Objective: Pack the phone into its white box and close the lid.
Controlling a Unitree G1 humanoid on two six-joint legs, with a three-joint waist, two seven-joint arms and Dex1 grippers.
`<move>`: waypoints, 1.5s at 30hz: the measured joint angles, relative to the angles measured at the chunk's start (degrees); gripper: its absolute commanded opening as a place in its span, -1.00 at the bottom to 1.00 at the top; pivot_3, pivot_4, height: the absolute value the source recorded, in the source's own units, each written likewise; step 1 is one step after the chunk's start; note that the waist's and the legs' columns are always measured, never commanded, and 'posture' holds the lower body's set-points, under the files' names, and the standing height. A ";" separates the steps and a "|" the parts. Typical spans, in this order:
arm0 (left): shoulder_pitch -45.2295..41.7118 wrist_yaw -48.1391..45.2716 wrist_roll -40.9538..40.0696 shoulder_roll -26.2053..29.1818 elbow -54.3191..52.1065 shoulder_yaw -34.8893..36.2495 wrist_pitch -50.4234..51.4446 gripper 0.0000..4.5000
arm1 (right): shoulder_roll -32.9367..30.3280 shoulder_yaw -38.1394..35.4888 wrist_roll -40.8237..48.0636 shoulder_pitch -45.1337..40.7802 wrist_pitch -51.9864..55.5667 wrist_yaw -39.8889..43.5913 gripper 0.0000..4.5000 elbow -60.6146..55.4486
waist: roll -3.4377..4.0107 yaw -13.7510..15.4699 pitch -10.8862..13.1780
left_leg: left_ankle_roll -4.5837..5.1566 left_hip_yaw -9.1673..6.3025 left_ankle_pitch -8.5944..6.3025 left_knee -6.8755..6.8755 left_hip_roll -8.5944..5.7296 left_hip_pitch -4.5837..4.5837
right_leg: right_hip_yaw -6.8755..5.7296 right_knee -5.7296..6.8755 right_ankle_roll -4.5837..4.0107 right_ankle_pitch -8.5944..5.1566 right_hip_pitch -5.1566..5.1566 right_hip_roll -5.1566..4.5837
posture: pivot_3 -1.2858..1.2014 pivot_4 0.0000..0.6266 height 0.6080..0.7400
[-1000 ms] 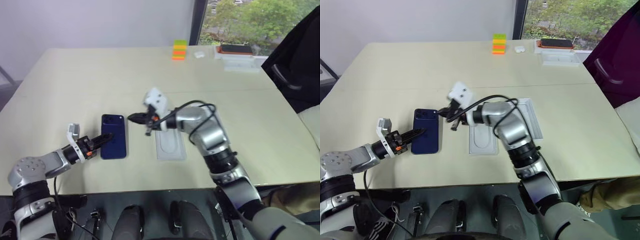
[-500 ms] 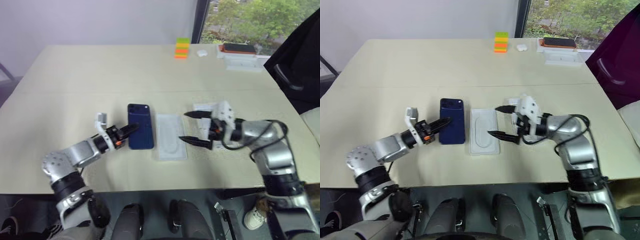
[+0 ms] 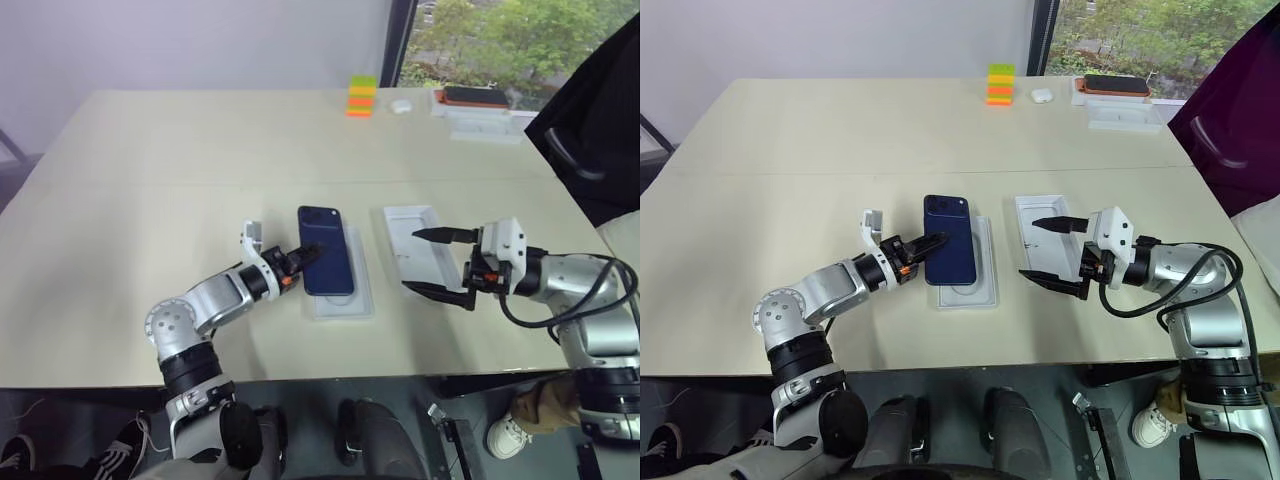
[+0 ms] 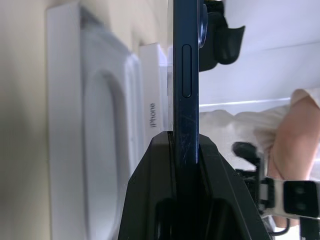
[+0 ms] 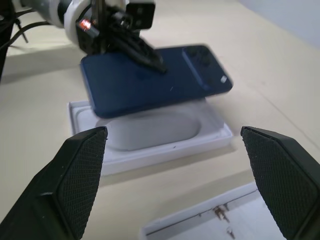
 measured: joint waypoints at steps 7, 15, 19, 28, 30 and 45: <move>1.89 -0.15 0.20 1.90 0.92 -4.86 -0.97 -0.98 | 0.00 0.07 0.04 0.01 -0.19 -1.25 0.99 -0.01 | 0.00 0.67 0.00 | 0.01 0.01 0.00 0.02 -0.02 -0.01 | -0.02 0.00 -0.17 0.09 0.00 -0.02 | 0.03 -0.52 1.00; 1.76 0.02 0.73 2.24 3.88 -7.19 -3.21 -0.98 | 0.00 1.46 -0.08 -0.23 -0.35 -2.28 0.99 -0.08 | 0.00 1.06 0.00 | 0.01 0.01 0.00 0.09 -0.05 -0.02 | -0.04 -0.02 -0.19 0.09 0.06 -0.06 | 0.03 -0.52 1.00; 1.11 -0.06 0.73 2.30 5.20 -7.99 -4.38 -0.56 | 0.03 2.32 -0.08 -0.30 -0.29 -3.15 1.00 -0.10 | 0.00 1.09 0.00 | 0.01 -0.01 0.00 0.16 -0.05 0.00 | -0.06 -0.02 -0.20 0.09 0.12 -0.06 | 0.03 -0.52 1.00; -2.30 -1.44 0.11 3.34 5.46 -11.20 -4.75 0.68 | 0.03 3.49 -0.12 -1.51 -0.28 -4.44 1.00 -0.12 | 0.01 1.03 -0.01 | 0.01 -0.05 0.00 0.19 -0.05 0.09 | -0.08 -0.03 -0.07 0.02 0.24 -0.06 | 0.03 -0.52 1.00; -2.30 -1.15 -0.09 3.95 5.46 -11.26 -4.42 0.68 | 0.03 3.50 -0.23 -1.51 -0.31 -4.61 1.00 -0.12 | 0.01 0.87 -0.01 | 0.02 -0.04 0.00 0.18 -0.03 0.10 | -0.07 -0.02 -0.06 0.03 0.23 -0.03 | 0.03 -0.52 1.00; -0.83 1.54 -5.83 8.59 0.77 -13.37 -0.78 0.68 | 0.58 6.10 -1.36 -3.39 -1.48 -5.74 1.00 0.62 | 0.02 1.01 0.00 | 0.01 -0.07 0.00 0.18 -0.03 0.09 | -0.06 -0.02 -0.21 0.12 0.23 -0.05 | 0.03 -0.52 1.00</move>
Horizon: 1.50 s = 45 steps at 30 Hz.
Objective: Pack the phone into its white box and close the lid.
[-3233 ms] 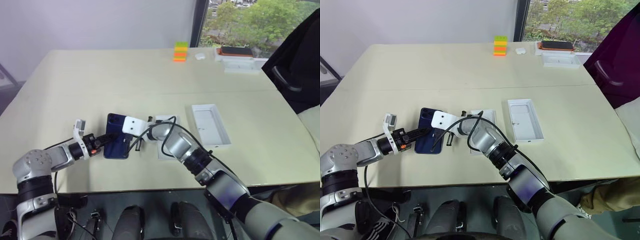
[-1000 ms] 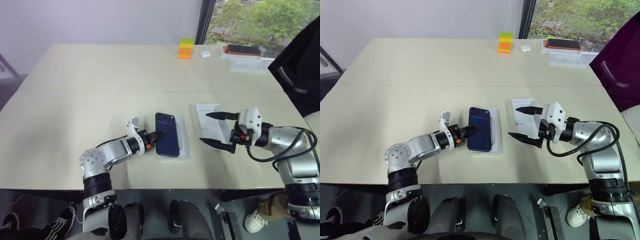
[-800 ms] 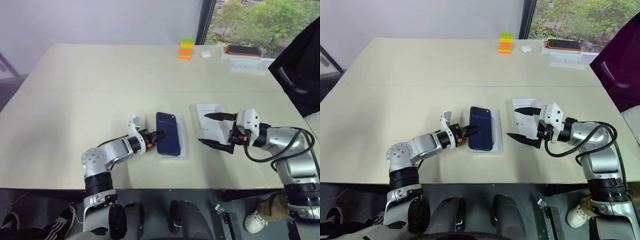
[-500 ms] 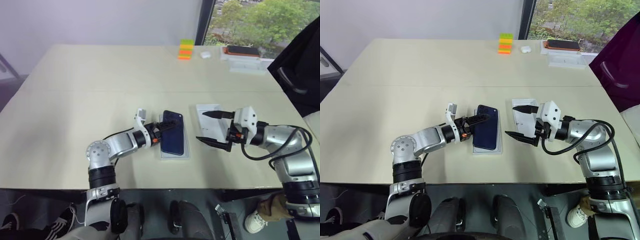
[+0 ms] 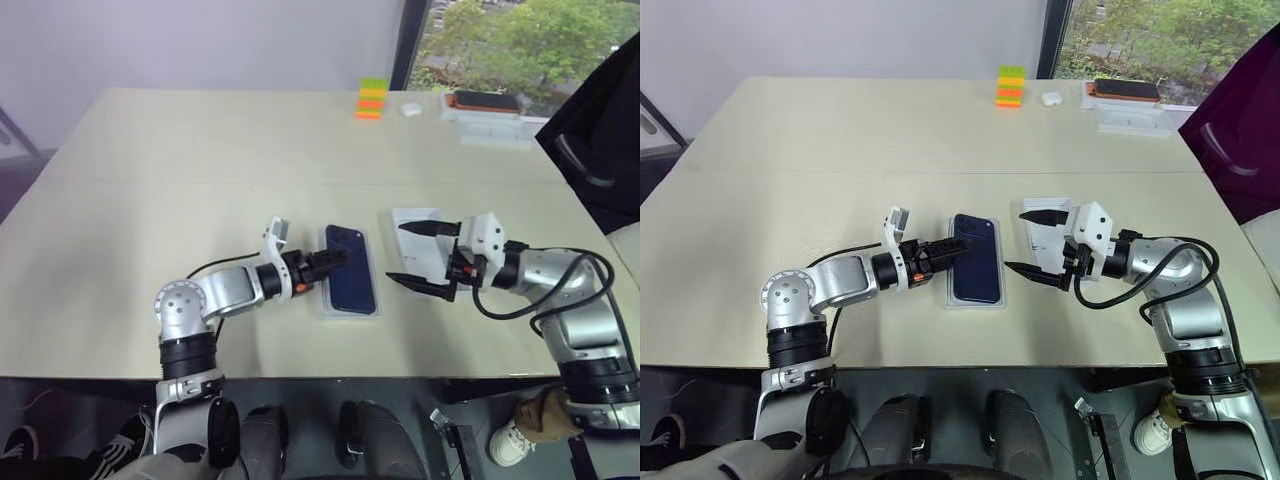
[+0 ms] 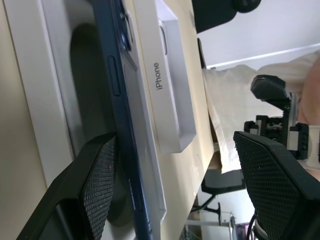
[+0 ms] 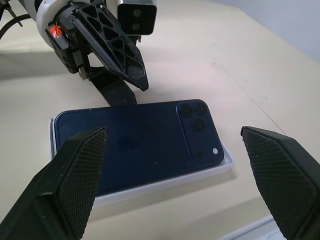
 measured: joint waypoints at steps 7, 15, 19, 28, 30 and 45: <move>0.62 0.09 -1.11 3.27 -1.48 -1.45 -0.09 0.68 | 0.01 0.73 -0.35 -0.42 0.00 -0.26 1.00 1.05 | 0.01 -0.02 0.00 | 0.00 -0.01 0.00 0.00 0.01 0.00 | 0.00 0.00 0.00 0.00 0.00 0.01 | 0.03 -0.52 1.00; 1.70 -1.97 -2.71 11.32 -4.40 -2.84 0.24 0.68 | 0.26 1.16 -0.29 -0.64 1.35 -0.96 1.00 1.05 | 0.02 -0.04 0.01 | 0.00 -0.01 0.00 0.00 0.03 0.01 | 0.01 0.02 -0.01 0.00 0.00 0.01 | 0.03 -0.52 1.00; 3.13 -6.17 -1.07 15.25 -8.01 -5.18 -1.06 0.68 | 0.67 1.47 -0.12 -1.28 3.02 -1.39 1.00 1.05 | 0.02 -0.04 0.01 | -0.01 0.02 0.00 0.00 0.02 0.01 | 0.02 0.01 -0.03 0.00 0.00 -0.02 | 0.03 -0.52 1.00; 6.23 -33.33 15.20 27.16 -13.95 -9.81 -20.92 0.68 | 3.58 4.03 0.44 -3.73 11.13 -5.07 1.00 -0.96 | 0.16 -0.19 0.08 | -0.01 0.10 0.00 -0.04 0.07 -0.03 | 0.03 0.01 -0.27 -0.09 -0.11 0.02 | 0.03 -0.52 1.00; 7.91 -40.26 18.63 30.61 -13.86 -10.20 -25.47 0.68 | 4.32 4.89 0.12 -4.19 11.93 -5.95 1.00 -1.53 | 0.22 -0.12 0.11 | -0.01 0.12 0.00 -0.05 0.06 -0.05 | 0.02 0.01 -0.27 -0.09 -0.16 0.02 | 0.03 -0.52 1.00; 11.02 -62.89 32.43 33.34 -10.66 -11.18 -47.84 0.68 | 3.10 5.95 -1.97 -14.94 51.54 -23.01 1.00 -8.01 | 0.27 -0.03 0.14 | 0.03 0.14 0.00 0.00 0.08 -0.77 | -0.04 0.01 -0.07 0.06 -0.77 0.00 | 0.03 -0.52 1.00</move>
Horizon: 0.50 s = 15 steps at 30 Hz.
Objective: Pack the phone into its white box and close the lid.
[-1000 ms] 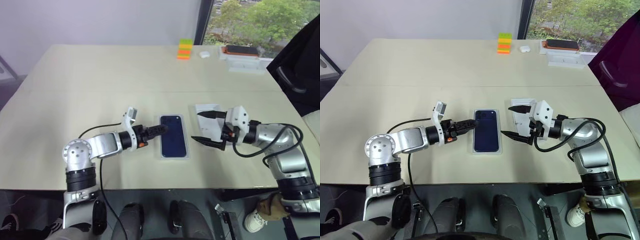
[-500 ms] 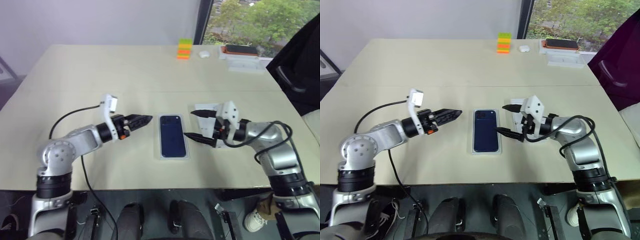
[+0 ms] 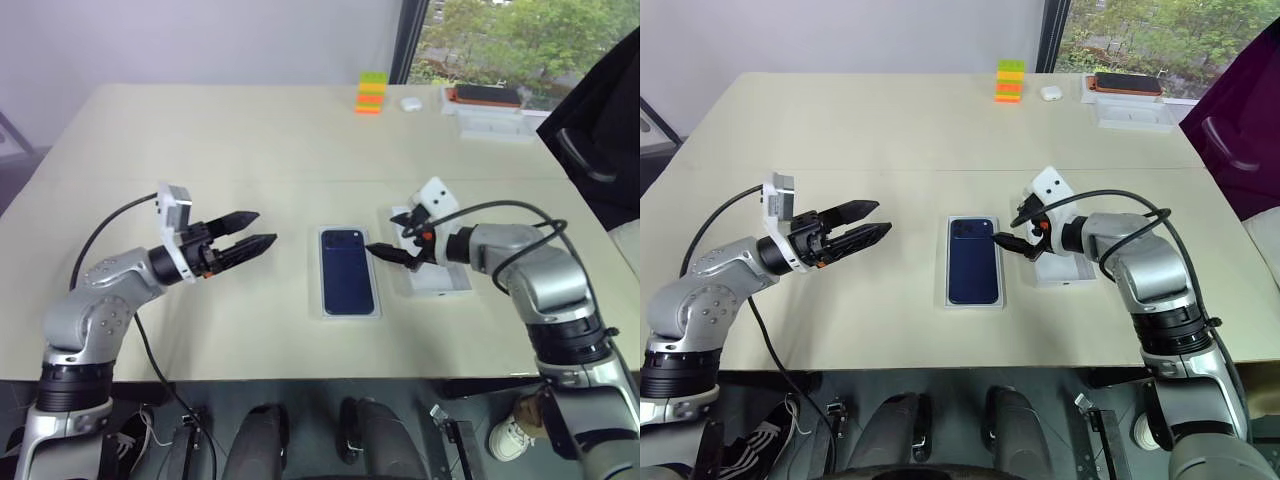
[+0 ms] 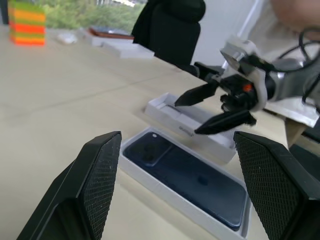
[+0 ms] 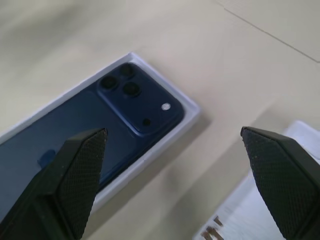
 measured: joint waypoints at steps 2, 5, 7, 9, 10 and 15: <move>0.00 -0.31 1.15 -0.34 1.05 -0.04 -1.01 0.68 | -0.66 -0.55 1.02 -0.87 5.66 -1.27 1.00 -1.38 | 0.00 -0.01 0.00 | 0.00 0.00 0.00 0.00 0.00 0.00 | -0.04 0.00 0.00 0.00 0.00 0.01 | 0.03 -0.52 1.00; 0.00 -0.53 1.84 -1.18 1.90 -0.05 -1.27 0.68 | -1.05 -1.52 2.05 -1.48 13.06 -3.50 1.00 -2.76 | 0.00 -0.01 0.00 | 0.01 -0.01 0.00 0.03 0.01 -0.01 | -0.07 0.01 -0.01 0.00 0.00 0.01 | 0.03 -0.52 1.00; 0.00 -0.64 2.29 -1.78 1.97 -0.17 -1.31 0.68 | -1.41 -0.80 1.03 -2.47 16.62 -6.69 1.00 -4.18 | 0.01 -0.03 0.01 | 0.01 -0.02 0.00 0.04 0.01 -0.03 | -0.06 0.02 -0.01 0.00 -0.01 -0.01 | 0.03 -0.52 1.00; 0.00 -0.73 3.04 -2.08 1.98 -0.67 -1.72 0.68 | -2.48 0.14 -0.49 -4.13 19.42 -9.60 1.00 -5.18 | 0.01 -0.08 0.01 | 0.01 -0.02 0.00 0.05 -0.01 -0.04 | -0.05 0.01 0.00 0.00 -0.02 -0.01 | 0.03 -0.52 1.00; -0.01 -0.69 3.38 -2.51 1.97 -0.94 -2.18 0.68 | -3.63 1.13 -0.67 -5.19 21.91 -10.16 1.00 -5.33 | 0.01 -0.08 0.01 | 0.01 -0.02 0.00 0.05 0.00 -0.05 | -0.05 0.01 0.00 0.00 -0.02 -0.01 | 0.03 -0.52 1.00; 0.05 0.11 4.72 -4.44 2.08 -2.27 -2.46 0.68 | -3.48 3.54 1.12 -7.50 32.78 -11.04 1.00 -5.81 | -0.02 -0.20 -0.01 | 0.02 -0.03 0.00 0.05 0.02 -0.08 | -0.04 0.03 0.02 0.01 -0.05 0.04 | 0.03 -0.52 1.00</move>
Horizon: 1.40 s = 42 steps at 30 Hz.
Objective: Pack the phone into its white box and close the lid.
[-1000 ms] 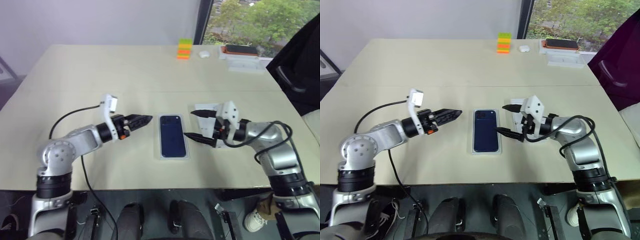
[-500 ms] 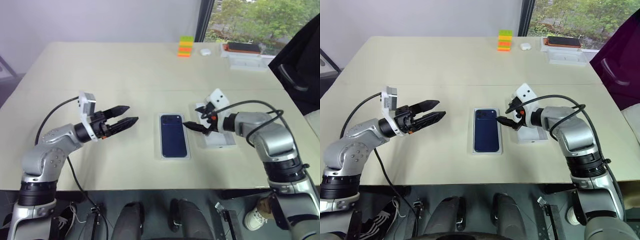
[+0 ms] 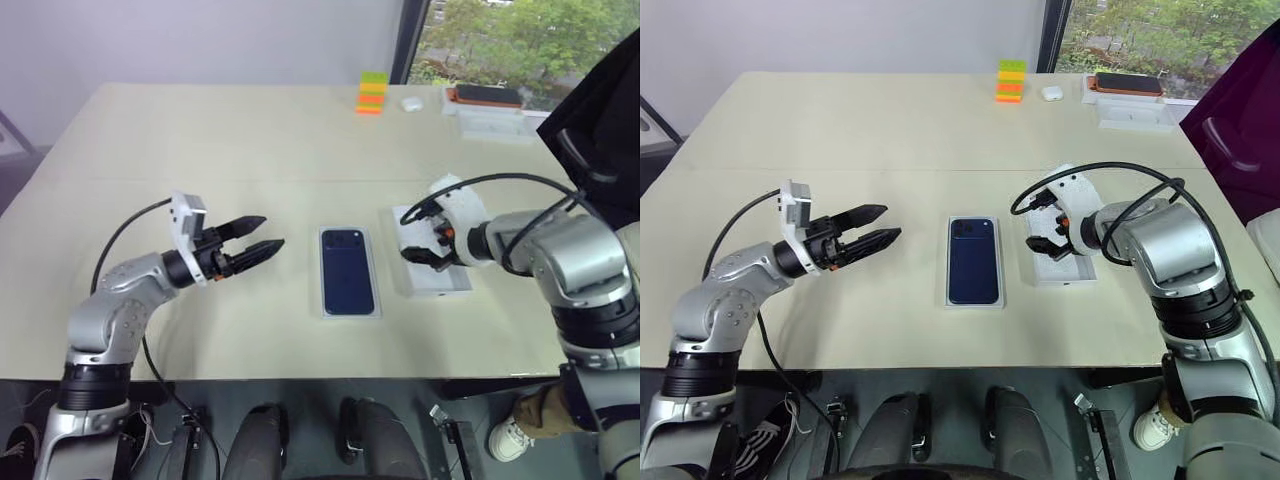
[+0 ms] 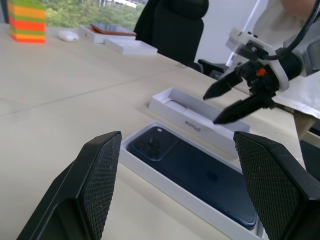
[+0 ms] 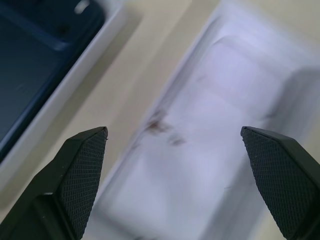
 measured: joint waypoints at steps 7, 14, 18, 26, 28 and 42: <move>1.00 1.09 0.49 -0.67 -0.28 0.04 0.00 0.68 | 5.75 -3.72 5.71 -3.88 3.14 -5.62 1.00 4.71 | 0.04 -0.25 0.02 | 0.01 -0.01 0.01 0.03 0.02 0.02 | -0.02 0.09 0.01 0.03 -0.01 0.04 | 0.03 -0.52 1.00; 1.31 1.69 0.86 -1.06 -0.79 0.02 -0.02 0.68 | 9.90 -5.45 10.02 -4.63 3.15 -19.13 1.00 10.75 | 0.04 -0.12 0.02 | 0.01 0.03 0.01 0.03 0.00 -0.03 | 0.01 0.07 0.03 0.04 -0.02 0.00 | 0.03 -0.52 1.00; 1.31 1.56 1.03 -1.00 -0.78 0.02 -0.02 0.68 | 12.21 -6.62 13.24 -4.66 3.15 -27.03 1.00 13.04 | 0.04 -0.24 0.02 | 0.01 0.02 0.01 0.04 0.00 -0.02 | 0.01 0.09 0.04 0.05 -0.02 0.01 | 0.03 -0.52 1.00; 1.45 1.69 1.76 -1.60 -0.94 -0.05 -0.02 0.68 | 12.94 -6.76 23.93 -4.67 3.15 -40.24 1.00 13.71 | 0.05 -0.38 0.02 | 0.01 0.01 0.01 0.04 0.02 -0.02 | 0.01 0.10 0.05 0.05 -0.02 0.03 | 0.03 -0.52 1.00; 1.67 1.85 1.79 -1.71 -1.02 -0.07 0.00 0.68 | 12.84 -6.71 26.28 -4.67 3.15 -43.13 1.00 13.76 | 0.05 -0.38 0.02 | 0.01 0.01 0.01 0.04 0.02 -0.02 | 0.02 0.10 0.05 0.05 -0.02 0.03 | 0.03 -0.52 1.00; 1.82 2.96 1.82 -2.70 -2.01 -0.28 0.32 0.69 | 12.46 -7.02 41.18 -5.37 3.15 -59.34 -0.27 18.40 | 0.05 -0.98 0.01 | 0.02 0.01 0.01 0.04 0.03 -0.04 | 0.03 0.10 0.07 0.06 -0.02 0.03 | 0.03 -0.52 1.00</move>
